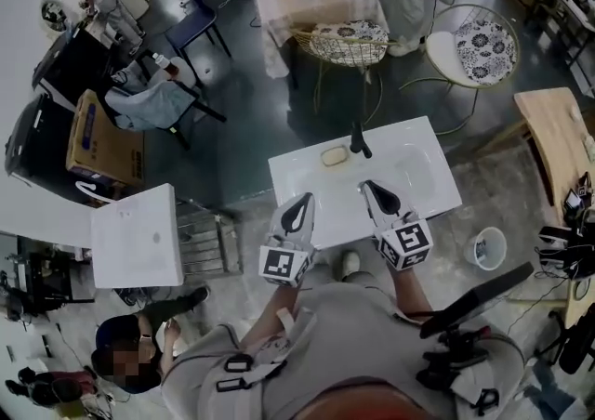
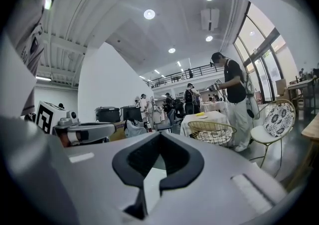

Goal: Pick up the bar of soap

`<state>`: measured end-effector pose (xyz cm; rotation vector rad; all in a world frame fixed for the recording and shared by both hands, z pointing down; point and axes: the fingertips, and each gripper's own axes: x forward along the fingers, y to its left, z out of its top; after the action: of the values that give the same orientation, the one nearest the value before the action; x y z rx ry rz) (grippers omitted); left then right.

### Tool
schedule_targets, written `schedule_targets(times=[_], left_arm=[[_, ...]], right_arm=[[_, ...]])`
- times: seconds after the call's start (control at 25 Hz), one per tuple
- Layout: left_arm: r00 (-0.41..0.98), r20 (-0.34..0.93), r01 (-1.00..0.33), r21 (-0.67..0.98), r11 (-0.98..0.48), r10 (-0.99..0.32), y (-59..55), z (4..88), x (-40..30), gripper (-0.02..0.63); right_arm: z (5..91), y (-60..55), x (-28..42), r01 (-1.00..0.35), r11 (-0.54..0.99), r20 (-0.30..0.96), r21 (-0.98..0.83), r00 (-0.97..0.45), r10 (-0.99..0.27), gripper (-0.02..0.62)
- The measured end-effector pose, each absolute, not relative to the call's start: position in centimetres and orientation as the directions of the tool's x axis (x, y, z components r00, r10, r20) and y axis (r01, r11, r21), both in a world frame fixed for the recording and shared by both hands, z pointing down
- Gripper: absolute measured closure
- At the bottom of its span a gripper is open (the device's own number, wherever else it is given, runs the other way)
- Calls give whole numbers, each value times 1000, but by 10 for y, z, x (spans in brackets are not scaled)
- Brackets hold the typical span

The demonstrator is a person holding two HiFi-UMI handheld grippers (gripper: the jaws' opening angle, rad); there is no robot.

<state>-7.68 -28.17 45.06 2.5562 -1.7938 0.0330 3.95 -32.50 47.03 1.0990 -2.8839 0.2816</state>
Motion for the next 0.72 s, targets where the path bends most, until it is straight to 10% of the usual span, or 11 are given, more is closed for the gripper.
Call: schedule_targets(times=[0.72], left_arm=[[368, -52, -929, 25, -370, -928, -291, 423, -108, 614]], right_arm=[[438, -333, 12, -678, 727, 68, -106, -734, -675, 594]])
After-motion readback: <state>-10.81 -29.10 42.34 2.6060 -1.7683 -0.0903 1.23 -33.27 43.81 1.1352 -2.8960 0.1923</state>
